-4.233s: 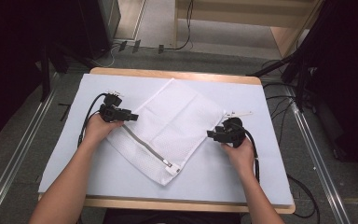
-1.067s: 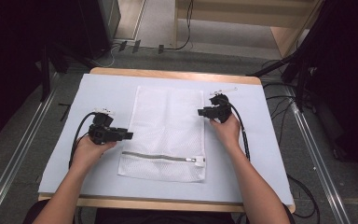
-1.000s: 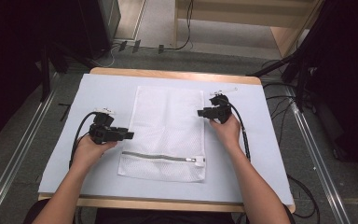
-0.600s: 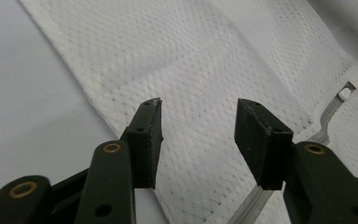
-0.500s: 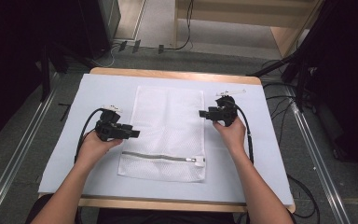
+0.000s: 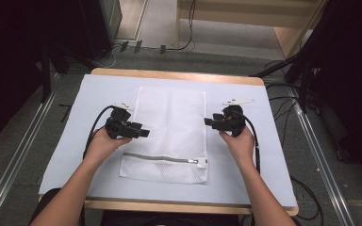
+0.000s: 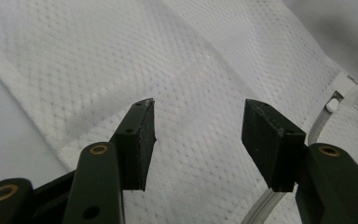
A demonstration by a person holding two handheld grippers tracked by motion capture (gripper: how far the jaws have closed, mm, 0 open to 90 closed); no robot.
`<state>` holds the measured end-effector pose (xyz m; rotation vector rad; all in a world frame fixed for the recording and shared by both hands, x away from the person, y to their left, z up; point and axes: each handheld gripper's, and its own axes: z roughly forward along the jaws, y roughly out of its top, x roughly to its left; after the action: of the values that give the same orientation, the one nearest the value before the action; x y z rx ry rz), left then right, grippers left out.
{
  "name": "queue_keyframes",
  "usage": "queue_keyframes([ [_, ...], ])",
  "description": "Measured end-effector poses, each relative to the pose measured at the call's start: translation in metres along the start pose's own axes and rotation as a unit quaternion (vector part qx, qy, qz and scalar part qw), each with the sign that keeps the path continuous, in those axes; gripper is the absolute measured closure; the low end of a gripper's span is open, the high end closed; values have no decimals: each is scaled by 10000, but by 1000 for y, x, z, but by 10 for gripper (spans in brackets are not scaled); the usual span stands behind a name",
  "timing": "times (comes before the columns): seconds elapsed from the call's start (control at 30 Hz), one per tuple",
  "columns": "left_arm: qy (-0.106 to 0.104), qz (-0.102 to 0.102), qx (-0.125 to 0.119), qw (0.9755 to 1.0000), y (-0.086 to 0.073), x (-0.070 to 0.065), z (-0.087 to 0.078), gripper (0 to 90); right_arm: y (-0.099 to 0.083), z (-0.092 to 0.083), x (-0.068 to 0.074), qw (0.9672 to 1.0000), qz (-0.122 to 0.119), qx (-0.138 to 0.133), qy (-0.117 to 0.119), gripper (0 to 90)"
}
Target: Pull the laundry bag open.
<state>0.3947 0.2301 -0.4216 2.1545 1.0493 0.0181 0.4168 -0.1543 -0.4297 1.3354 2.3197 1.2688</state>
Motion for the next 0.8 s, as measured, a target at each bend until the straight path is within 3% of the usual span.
queue_keyframes([
  [0.47, -150, 293, -11, 9995, 11, -22, 8, 431, -26, -16, 20, 9997, 86, 200, 99, 632],
  [0.8, -259, 467, -4, 9986, 16, -36, 13, 429, -45, -27, 38, 9992, -11, 300, 257, 680],
])
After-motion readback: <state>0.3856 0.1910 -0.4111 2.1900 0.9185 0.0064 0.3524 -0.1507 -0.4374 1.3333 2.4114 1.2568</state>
